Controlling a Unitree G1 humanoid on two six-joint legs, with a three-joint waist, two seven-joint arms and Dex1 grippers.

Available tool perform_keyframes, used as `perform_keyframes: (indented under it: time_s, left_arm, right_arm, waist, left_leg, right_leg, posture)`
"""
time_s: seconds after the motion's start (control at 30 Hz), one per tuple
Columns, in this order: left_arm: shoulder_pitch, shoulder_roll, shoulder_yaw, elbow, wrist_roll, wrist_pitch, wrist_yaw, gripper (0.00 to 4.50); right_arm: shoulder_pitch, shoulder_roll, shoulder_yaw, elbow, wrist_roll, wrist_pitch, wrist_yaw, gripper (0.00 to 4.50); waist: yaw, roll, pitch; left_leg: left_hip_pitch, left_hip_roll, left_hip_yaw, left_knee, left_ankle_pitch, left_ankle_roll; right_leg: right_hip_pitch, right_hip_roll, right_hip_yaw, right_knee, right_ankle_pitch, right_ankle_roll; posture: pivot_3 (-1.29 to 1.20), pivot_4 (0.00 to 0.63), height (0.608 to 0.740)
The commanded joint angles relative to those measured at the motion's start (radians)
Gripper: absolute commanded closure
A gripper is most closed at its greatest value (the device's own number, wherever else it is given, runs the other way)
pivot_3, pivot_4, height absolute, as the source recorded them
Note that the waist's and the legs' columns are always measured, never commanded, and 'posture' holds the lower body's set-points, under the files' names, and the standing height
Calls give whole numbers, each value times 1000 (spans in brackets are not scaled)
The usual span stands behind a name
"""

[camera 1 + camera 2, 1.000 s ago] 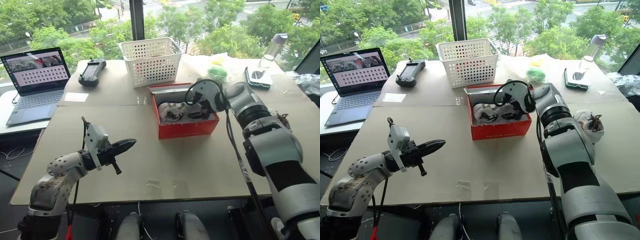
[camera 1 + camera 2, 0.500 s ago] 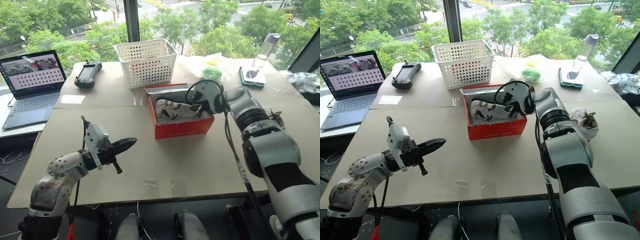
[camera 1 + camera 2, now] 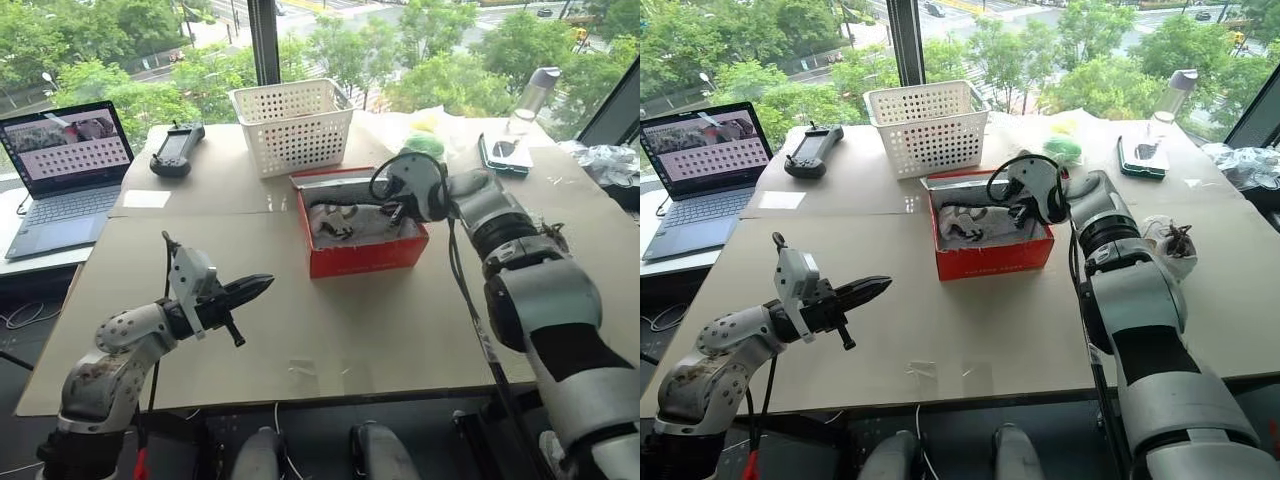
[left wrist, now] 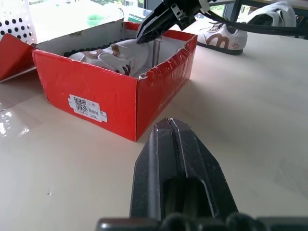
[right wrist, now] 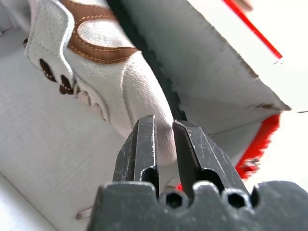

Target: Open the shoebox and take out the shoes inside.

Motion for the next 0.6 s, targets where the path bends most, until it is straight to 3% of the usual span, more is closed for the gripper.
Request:
perform_keyframes:
  time_s: [0.03,0.2,0.33,0.5,0.6]
  left_arm:
    - [-15,-6,4,-18,-8,-24,1,4500]
    - [-23,-10,-6,-7,-5,-23,-5,4500]
    - [-41,-12,-15,13,0,-27,-14,4500]
    - [-62,-16,-30,34,6,-33,-22,4500]
    - [-65,-14,-33,38,6,-34,-26,4500]
  right_arm:
    - [-70,-65,0,-123,-7,-4,29,3712]
    - [-54,-131,-35,-313,41,107,98,3712]
    - [41,-163,-37,-475,65,185,150,3712]
    - [141,-151,-15,-515,52,199,126,3712]
    - [145,-114,-12,-422,66,185,134,2911]
  waist:
    - [2,0,0]
    - [4,0,0]
    - [6,0,0]
    - [6,0,0]
    - [2,0,0]
  left_leg:
    - [-2,0,0,0,0,0]
    - [-3,-1,0,-1,0,0]
    - [-4,-1,0,-1,0,0]
    - [-3,-1,1,0,0,0]
    - [-3,-1,1,0,0,0]
  right_leg:
    - [-2,0,0,0,1,1]
    - [-2,0,0,-1,2,-2]
    - [-3,0,0,-1,2,-1]
    - [-2,-1,0,-1,0,2]
    - [-2,0,0,0,1,2]
  posture:
    - [0,150,733]
    - [0,150,733]
    - [0,150,733]
    - [0,150,733]
    - [0,150,733]
